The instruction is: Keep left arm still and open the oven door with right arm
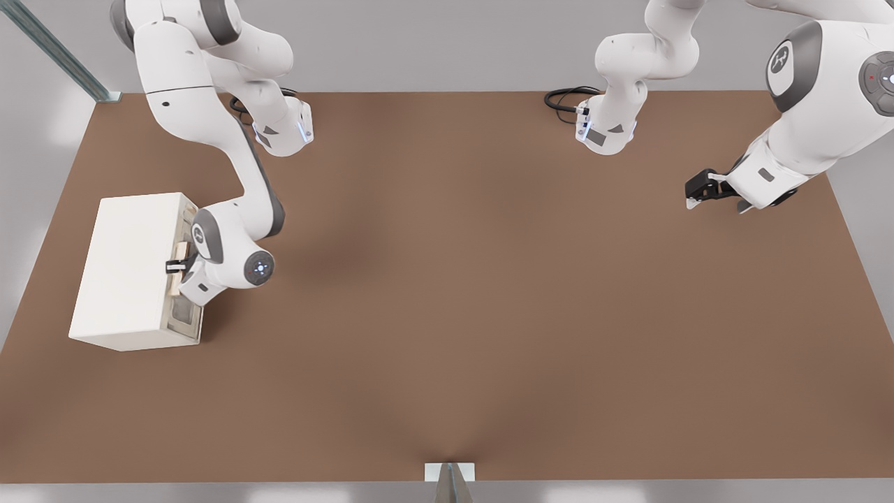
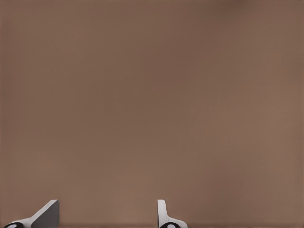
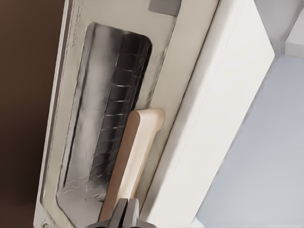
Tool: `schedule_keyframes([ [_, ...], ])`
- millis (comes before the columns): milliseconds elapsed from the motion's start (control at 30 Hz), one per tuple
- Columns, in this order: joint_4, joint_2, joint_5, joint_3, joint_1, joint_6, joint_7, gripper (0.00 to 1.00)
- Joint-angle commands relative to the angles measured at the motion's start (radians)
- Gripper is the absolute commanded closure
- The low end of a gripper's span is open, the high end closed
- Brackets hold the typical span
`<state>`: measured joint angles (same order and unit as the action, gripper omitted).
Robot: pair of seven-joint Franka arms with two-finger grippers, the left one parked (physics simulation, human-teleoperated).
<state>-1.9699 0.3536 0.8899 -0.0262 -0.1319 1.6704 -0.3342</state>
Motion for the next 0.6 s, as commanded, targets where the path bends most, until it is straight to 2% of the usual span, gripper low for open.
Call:
schedule_keyframes([
  [0, 0.000, -0.001, 0.000, 0.000, 0.002, 0.011, -0.085, 0.79],
  [233, 0.000, 0.001, 0.000, 0.000, 0.000, 0.014, -0.085, 0.79],
  [367, 0.011, -0.005, -0.055, -0.011, -0.041, -0.021, -0.086, 0.79],
  [433, 0.054, -0.005, -0.127, -0.011, -0.089, -0.061, -0.085, 0.79],
  [500, 0.270, 0.007, -0.319, -0.011, -0.141, -0.199, 0.021, 0.79],
  [533, 0.385, 0.007, -0.474, -0.011, -0.143, -0.238, 0.073, 0.00],
  [567, 0.454, 0.007, -0.661, -0.001, -0.117, -0.225, 0.078, 0.00],
])
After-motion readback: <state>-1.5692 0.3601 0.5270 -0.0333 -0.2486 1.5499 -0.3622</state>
